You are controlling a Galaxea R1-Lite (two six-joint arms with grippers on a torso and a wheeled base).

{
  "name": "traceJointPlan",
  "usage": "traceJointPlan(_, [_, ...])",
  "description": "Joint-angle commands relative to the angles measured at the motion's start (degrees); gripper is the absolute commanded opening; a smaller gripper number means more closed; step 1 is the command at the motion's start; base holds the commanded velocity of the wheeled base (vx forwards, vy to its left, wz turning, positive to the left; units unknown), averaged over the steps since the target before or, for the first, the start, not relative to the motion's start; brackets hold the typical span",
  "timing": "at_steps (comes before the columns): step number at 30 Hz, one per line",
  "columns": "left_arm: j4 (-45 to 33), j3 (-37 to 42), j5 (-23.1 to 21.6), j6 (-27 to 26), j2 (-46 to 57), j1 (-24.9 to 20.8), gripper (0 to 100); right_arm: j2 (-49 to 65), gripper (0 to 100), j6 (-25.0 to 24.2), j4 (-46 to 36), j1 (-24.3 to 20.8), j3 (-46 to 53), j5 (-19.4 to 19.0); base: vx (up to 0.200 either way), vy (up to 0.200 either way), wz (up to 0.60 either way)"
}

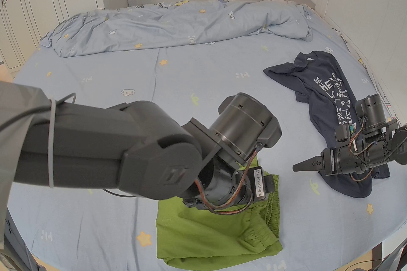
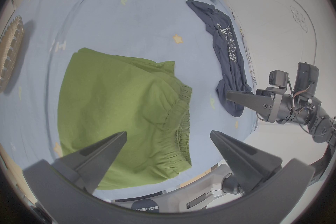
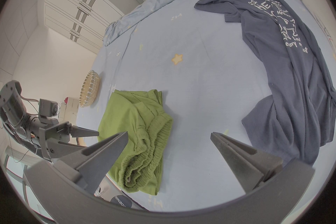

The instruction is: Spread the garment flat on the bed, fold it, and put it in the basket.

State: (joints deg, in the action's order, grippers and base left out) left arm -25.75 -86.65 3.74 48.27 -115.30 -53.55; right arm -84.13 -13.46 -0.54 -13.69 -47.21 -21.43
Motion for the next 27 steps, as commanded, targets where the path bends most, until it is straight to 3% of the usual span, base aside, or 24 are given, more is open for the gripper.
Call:
traceJointPlan(1, [0.6,-0.1,-0.5,1.1,0.7,0.5,100,0.0,100,0.0,0.0,0.0,0.0,0.0,0.000,0.000,0.00])
traceJointPlan(4, [0.6,1.0,-3.7,1.4,5.3,2.6,100,0.1,100,-0.1,0.0,0.0,0.0,-0.1,0.000,0.000,0.00])
traceJointPlan(6, [0.6,2.9,-9.3,1.4,10.2,4.9,100,0.2,100,-0.1,0.0,0.0,0.0,-0.1,0.000,0.000,0.00])
traceJointPlan(7, [0.6,2.9,-9.3,1.4,10.2,4.9,100,0.2,100,-0.1,0.0,0.0,0.0,-0.1,0.000,0.000,0.00])
traceJointPlan(9, [0.7,8.2,-16.8,-0.8,17.0,10.3,100,0.2,100,0.0,0.0,-0.1,0.0,-0.2,0.000,0.000,0.00])
traceJointPlan(13, [3.1,18.2,-25.5,-9.6,22.3,20.0,100,0.4,100,-0.1,-0.1,-0.5,0.1,-0.3,0.000,0.000,0.00])
traceJointPlan(17, [10.9,27.9,-31.8,-15.1,22.7,26.0,100,1.1,100,-0.1,-0.1,-0.7,0.2,-0.3,0.000,0.000,0.00])
traceJointPlan(18, [16.5,33.1,-34.4,-19.0,22.0,29.0,100,1.6,100,-0.1,-0.2,-0.8,0.3,-0.3,0.000,0.000,0.00])
traceJointPlan(21, [25.3,38.8,-37.5,-25.1,17.4,33.1,100,1.9,100,-0.1,-0.2,-0.9,0.5,-0.3,0.000,0.000,0.00])
traceJointPlan(27, [30.1,39.4,-38.9,-26.5,9.2,36.4,100,2.1,100,-0.1,-0.3,-1.5,0.5,-0.3,0.000,0.000,0.00])
